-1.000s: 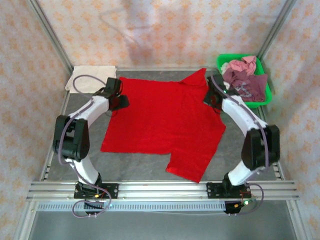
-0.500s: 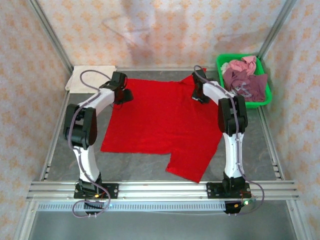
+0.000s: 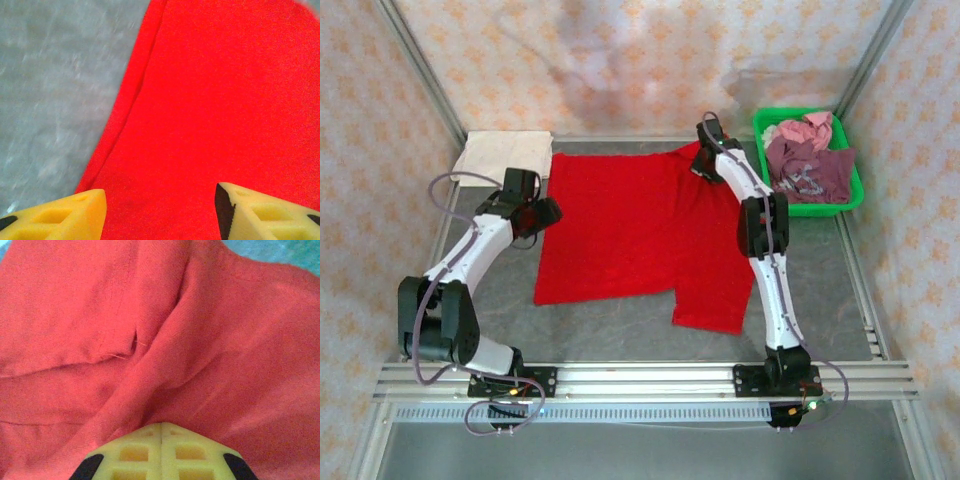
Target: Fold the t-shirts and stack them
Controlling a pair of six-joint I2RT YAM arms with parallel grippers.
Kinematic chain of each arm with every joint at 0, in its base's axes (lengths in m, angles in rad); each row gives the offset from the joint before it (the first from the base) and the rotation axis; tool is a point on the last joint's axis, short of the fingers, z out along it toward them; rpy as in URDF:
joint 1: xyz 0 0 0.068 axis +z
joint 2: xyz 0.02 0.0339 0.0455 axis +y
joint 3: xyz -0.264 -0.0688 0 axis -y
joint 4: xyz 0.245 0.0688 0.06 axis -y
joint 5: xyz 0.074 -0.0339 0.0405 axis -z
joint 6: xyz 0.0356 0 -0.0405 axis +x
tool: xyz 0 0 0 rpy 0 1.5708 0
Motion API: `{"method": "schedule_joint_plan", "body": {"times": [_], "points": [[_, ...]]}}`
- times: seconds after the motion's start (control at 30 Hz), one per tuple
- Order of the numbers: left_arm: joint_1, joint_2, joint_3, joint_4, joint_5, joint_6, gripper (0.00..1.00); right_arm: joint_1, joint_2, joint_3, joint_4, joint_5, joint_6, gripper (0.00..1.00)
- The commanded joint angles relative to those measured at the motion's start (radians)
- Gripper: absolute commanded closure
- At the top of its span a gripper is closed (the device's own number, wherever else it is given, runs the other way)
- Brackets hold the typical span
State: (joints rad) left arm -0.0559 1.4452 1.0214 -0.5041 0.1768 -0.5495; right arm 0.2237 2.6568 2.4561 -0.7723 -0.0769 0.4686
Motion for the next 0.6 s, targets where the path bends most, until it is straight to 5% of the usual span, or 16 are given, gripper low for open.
{"method": "schedule_joint_plan", "body": {"times": [0.0,0.27,0.57], "points": [[0.014,-0.036,-0.092,-0.11,0.023,-0.008,0.4,0.006,0.02,0.056,-0.137,-0.029,0.027,0.99],[0.01,-0.099,-0.227,-0.218,0.008,-0.035,0.34,0.031,-0.462,-0.393,0.105,-0.108,-0.037,0.67],[0.001,-0.154,-0.315,-0.272,-0.02,-0.082,0.39,0.059,-1.099,-1.271,0.63,-0.181,-0.121,0.6]]}}
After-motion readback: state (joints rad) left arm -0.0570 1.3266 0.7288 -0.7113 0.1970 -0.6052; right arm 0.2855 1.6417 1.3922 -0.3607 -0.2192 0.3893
